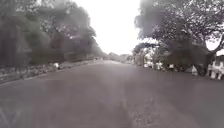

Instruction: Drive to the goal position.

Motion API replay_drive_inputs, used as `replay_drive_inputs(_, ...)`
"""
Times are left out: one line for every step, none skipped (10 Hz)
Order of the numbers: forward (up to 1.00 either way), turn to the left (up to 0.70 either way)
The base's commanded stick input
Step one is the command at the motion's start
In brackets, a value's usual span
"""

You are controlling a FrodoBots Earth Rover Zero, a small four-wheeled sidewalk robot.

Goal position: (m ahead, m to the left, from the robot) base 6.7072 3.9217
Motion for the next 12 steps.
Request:
replay_drive_inputs(0.7, 0.0)
replay_drive_inputs(0.7, 0.0)
replay_drive_inputs(0.7, 0.0)
replay_drive_inputs(0.7, 0.0)
replay_drive_inputs(0.7, 0.0)
replay_drive_inputs(0.7, 0.0)
replay_drive_inputs(0.7, 0.0)
replay_drive_inputs(0.7, 0.0)
replay_drive_inputs(0.7, 0.0)
replay_drive_inputs(0.7, 0.0)
replay_drive_inputs(0.7, 0.0)
replay_drive_inputs(0.7, 0.0)
